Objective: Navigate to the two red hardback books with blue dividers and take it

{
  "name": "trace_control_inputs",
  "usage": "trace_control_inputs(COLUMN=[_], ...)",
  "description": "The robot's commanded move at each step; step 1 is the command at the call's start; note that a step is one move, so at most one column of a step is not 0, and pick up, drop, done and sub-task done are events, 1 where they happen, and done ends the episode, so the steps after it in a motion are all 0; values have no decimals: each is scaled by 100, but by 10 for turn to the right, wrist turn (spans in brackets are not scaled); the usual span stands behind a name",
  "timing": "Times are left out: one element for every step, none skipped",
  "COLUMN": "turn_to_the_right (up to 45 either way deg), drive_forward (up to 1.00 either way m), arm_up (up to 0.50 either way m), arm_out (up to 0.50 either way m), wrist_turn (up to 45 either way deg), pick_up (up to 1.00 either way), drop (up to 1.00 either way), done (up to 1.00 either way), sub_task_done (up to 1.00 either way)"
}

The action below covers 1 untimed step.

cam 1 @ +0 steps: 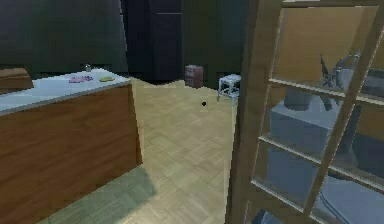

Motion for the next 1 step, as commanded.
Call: trace_control_inputs(turn_to_the_right=[-210], drive_forward=[0], arm_up=[0], arm_out=[0], wrist_turn=[0], pick_up=[0], drop=[0], done=[0], sub_task_done=[0])
